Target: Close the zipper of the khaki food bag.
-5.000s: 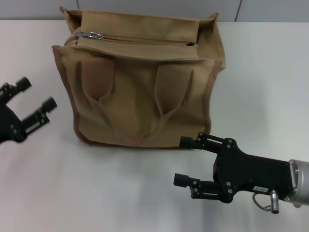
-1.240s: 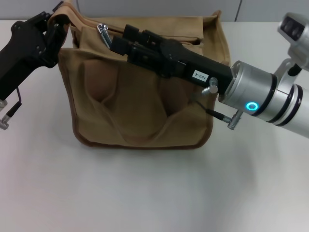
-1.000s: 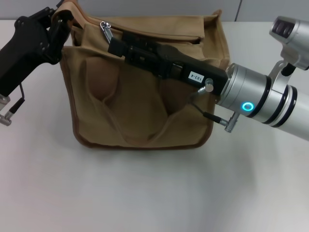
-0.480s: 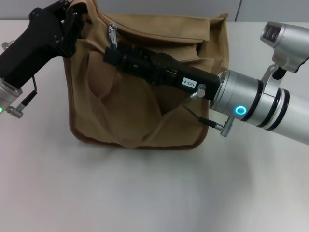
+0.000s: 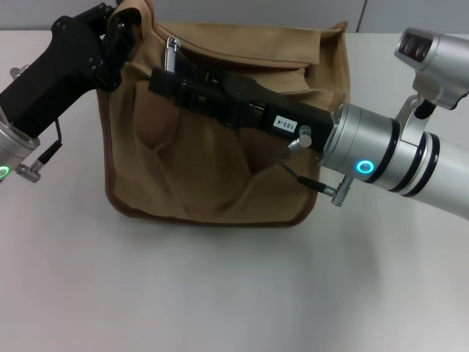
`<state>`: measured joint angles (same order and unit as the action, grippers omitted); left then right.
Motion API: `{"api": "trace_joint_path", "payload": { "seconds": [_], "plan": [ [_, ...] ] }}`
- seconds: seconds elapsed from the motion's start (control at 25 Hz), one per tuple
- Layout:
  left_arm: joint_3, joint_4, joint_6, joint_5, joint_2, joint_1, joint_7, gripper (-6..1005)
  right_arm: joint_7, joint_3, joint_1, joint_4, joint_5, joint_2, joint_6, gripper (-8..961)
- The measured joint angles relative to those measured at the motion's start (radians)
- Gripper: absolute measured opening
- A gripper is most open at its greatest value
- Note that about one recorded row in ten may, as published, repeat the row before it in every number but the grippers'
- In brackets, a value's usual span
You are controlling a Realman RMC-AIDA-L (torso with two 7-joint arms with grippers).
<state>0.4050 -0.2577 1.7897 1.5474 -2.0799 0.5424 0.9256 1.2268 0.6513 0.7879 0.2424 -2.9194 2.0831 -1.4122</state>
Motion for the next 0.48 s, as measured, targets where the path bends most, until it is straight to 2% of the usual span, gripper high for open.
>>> {"api": "trace_joint_path", "payload": {
  "seconds": [0.48],
  "plan": [
    [0.000, 0.010, 0.004, -0.003, 0.000, -0.001, -0.003, 32, -0.009, 0.005, 0.002, 0.006, 0.004, 0.001, 0.052, 773]
  ]
}}
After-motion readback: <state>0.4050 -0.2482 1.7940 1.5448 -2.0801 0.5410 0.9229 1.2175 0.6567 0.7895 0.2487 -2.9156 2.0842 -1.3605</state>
